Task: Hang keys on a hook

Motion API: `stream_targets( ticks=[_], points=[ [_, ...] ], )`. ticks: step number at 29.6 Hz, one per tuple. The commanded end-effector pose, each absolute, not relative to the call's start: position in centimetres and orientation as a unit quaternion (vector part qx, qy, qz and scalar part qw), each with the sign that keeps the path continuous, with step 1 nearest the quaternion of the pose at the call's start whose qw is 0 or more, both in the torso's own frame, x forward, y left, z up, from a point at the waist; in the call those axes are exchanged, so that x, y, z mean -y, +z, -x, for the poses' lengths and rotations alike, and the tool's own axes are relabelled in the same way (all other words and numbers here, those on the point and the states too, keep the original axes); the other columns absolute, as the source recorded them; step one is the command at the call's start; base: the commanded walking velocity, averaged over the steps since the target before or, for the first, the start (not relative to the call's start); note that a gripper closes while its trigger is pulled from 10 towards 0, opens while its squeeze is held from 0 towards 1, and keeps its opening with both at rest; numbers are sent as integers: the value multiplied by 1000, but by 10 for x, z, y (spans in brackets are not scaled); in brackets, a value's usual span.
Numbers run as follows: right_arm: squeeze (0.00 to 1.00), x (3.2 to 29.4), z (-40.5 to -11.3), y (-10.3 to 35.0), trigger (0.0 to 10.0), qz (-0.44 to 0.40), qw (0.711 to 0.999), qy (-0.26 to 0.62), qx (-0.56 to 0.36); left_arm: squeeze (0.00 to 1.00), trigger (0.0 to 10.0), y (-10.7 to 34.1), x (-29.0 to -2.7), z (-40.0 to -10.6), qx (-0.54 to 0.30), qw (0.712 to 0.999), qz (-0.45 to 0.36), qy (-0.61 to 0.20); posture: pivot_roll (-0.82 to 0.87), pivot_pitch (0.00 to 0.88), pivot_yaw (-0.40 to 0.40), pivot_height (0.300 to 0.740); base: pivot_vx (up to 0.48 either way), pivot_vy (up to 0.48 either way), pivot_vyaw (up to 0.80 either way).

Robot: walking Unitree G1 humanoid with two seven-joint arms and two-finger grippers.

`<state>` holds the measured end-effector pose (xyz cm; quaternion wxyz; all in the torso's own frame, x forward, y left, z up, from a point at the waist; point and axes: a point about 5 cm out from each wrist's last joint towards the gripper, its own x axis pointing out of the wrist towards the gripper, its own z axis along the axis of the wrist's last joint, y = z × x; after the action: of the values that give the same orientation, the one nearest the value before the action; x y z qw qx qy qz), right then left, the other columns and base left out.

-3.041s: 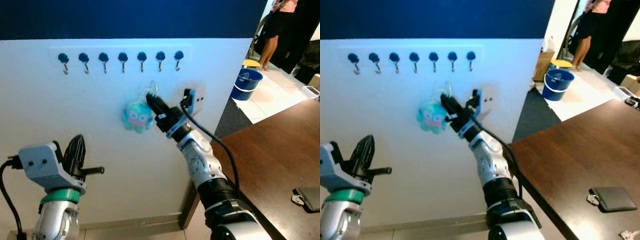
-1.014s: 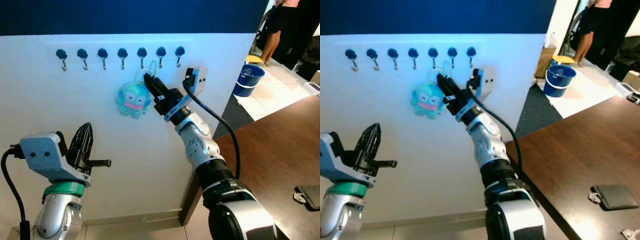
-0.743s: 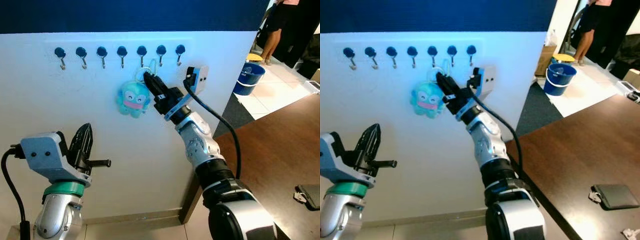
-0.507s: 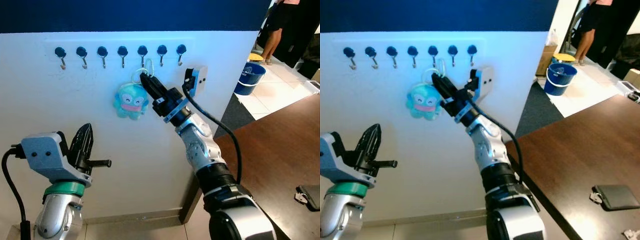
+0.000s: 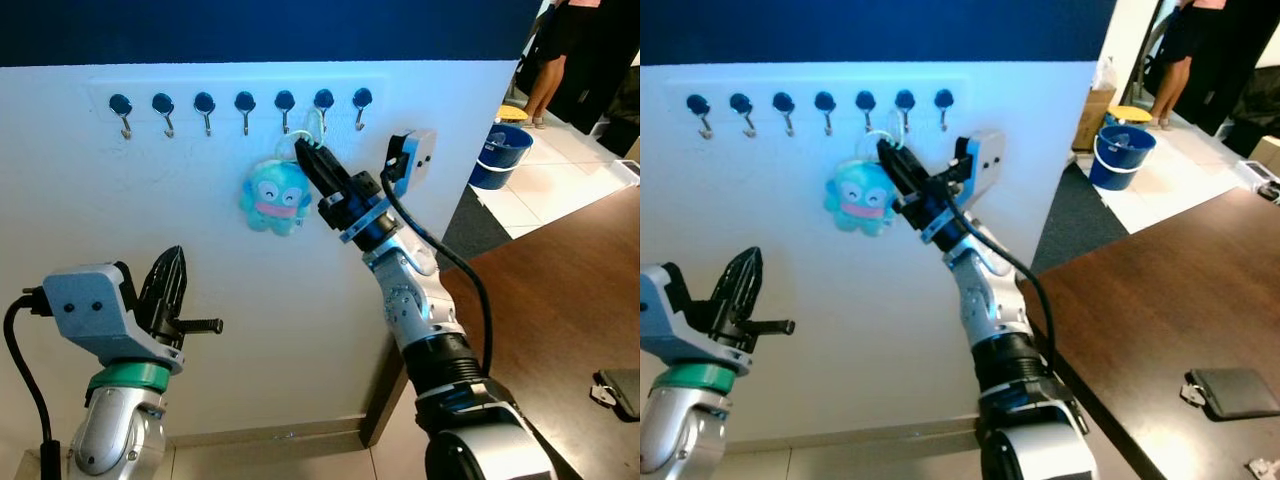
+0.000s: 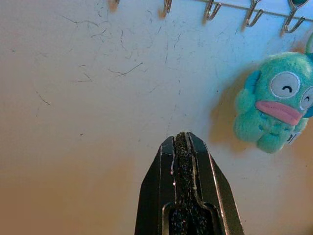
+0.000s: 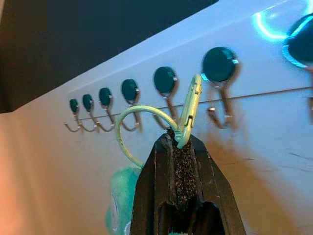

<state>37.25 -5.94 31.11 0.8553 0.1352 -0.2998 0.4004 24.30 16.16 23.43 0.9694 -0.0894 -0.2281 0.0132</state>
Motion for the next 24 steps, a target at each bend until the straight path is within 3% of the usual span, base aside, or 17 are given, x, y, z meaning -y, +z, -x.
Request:
stream_targets(
  ticks=[1, 7, 24],
  points=[
    [0, 60, -374, 308, 10000, -144, 859, 395, 292, 0, 10000, 234, -162, -242, 225, 970, 89, 12, -26, 144, 84, 740, 0, 0, 0],
    [0, 63, -382, 295, 10000, -152, 878, 379, 247, 0, 10000, 233, -162, -242, 222, 971, 88, 12, -22, 145, 86, 740, 0, 0, 0],
    [0, 57, -381, 280, 10000, -149, 880, 402, 205, 0, 10000, 232, -161, -242, 218, 972, 86, 7, -22, 135, 89, 740, 0, 0, 0]
  ],
)
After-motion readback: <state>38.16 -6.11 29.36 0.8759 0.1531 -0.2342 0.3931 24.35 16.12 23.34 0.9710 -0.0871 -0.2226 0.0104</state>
